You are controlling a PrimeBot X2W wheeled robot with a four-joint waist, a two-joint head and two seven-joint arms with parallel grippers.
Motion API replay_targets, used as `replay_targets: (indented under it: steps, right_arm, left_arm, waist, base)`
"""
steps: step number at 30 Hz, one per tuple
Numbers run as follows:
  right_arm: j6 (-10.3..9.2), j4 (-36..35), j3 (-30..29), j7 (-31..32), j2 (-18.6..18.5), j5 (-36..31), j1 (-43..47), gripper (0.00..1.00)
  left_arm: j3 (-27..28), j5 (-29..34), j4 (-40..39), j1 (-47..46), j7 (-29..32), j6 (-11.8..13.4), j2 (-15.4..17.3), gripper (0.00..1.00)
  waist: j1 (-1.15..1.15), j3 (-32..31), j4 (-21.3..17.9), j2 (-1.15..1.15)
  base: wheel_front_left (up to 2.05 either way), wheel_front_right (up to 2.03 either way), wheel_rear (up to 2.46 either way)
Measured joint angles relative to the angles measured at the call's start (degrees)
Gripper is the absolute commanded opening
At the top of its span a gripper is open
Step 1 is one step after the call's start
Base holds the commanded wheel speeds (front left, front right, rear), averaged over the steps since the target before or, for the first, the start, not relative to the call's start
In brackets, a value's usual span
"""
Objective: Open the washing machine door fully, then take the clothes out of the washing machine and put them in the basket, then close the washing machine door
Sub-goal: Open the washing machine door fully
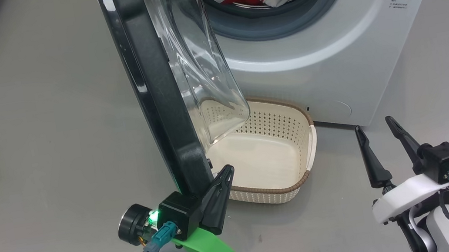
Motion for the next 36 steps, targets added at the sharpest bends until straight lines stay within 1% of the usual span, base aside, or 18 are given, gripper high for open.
replay_targets:
  steps: [9,14,17,24,28,29,33,36]
  right_arm:
    - [0.23,0.13,-0.41,0.00,0.20,-0.10,-0.08,1.00]
    - [0.25,0.41,-0.76,0.00,0.21,-0.44,-0.58,1.00]
    - [0.73,0.60,-0.78,0.00,0.21,-0.47,-0.65,1.00]
    - [0.76,0.88,-0.85,0.00,0.31,-0.63,-0.66,1.00]
    - [0.83,1.08,-0.99,0.00,0.38,-0.85,-0.67,1.00]
    - [0.93,1.14,-1.09,0.00,0.40,-0.88,-0.67,1.00]
    - [1.22,1.18,-1.27,0.00,0.48,-0.93,-0.68,1.00]
    - [1.23,1.19,-1.36,0.00,0.57,-0.94,-0.68,1.00]
  left_arm:
    - [1.24,-0.09,0.05,0.91,-0.57,0.78,0.03,0.00]
    - [3.16,-0.62,0.97,1.09,-1.07,1.42,0.33,0.00]
    - [4.55,-1.04,1.60,1.12,-1.42,2.16,0.73,0.00]
    - [7.13,-1.55,2.21,2.24,-2.71,2.80,0.94,0.00]
    - [9.95,-1.65,2.88,3.11,-3.69,3.67,1.35,0.00]
    - [11.85,-2.19,3.69,3.27,-4.05,4.30,1.65,0.00]
    - [16.13,-2.96,4.98,3.14,-4.64,4.58,2.67,0.00]
    - [18.24,-3.11,5.56,3.14,-5.67,4.69,2.72,0.00]
  waist:
    - [0.00,0.45,0.42,0.00]
    - [0.00,0.64,0.65,0.00]
    - [0.00,0.70,0.79,0.00]
    - [0.00,0.71,0.98,0.00]
    - [0.00,0.69,1.04,0.00]
    - [0.00,0.67,1.05,0.00]
    - [0.00,0.61,1.05,0.00]
    - [0.00,0.61,1.07,0.00]
  base:
    - [0.00,0.00,0.00]
    - [0.00,0.00,0.00]
    - [0.00,0.00,0.00]
    - [0.00,0.00,0.00]
    - [0.00,0.00,0.00]
    - [0.00,0.00,0.00]
    - [0.00,0.00,0.00]
    - [0.00,0.00,0.00]
